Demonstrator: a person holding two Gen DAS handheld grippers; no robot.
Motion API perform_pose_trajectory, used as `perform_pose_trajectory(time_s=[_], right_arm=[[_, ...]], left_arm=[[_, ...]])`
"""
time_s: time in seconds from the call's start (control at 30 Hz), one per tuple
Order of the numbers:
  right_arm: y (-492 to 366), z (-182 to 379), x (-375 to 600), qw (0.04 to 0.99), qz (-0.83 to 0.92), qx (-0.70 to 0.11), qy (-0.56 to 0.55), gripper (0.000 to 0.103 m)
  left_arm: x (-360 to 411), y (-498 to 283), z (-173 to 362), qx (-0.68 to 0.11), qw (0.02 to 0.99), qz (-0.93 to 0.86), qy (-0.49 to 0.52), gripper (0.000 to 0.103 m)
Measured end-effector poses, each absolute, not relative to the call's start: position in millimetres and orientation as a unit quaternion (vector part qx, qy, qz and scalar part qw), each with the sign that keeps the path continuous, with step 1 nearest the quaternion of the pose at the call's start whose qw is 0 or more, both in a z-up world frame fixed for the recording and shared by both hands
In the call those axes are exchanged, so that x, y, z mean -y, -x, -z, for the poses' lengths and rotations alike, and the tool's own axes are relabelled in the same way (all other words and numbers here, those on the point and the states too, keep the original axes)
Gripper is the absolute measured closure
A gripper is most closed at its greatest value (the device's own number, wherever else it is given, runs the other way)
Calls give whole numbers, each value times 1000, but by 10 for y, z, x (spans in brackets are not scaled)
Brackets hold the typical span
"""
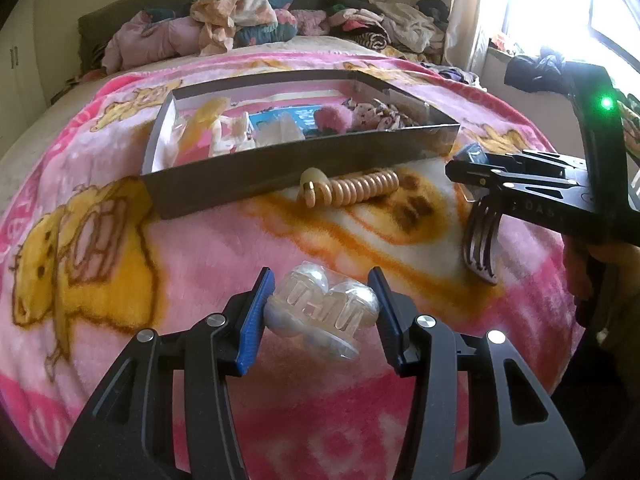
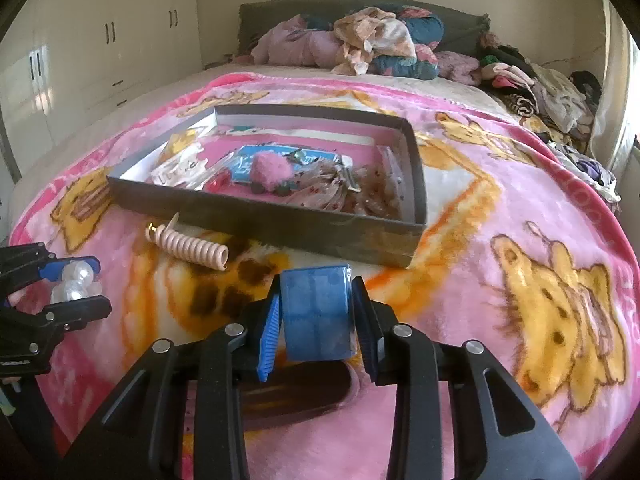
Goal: Organize jewelry
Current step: 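Grasp the clear claw clip with the left tool while the right tool grasps the blue square clip, then carry the claw clip and blue clip into the tray while both tools open to release them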
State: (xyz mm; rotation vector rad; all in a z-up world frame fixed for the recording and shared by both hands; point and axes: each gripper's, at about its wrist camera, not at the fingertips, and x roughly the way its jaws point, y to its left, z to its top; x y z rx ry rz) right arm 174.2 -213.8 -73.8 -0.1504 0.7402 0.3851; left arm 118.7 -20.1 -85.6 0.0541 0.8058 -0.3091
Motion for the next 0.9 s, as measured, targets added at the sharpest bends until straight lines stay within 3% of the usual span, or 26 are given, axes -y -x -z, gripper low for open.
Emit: perform_pose_trajectory(time_s=[0.9], right_arm=[[-1879,488,2408,926,-176,-332,30,71]], left_arm=[[510,-1619,501,-354,924,143,-18,63]])
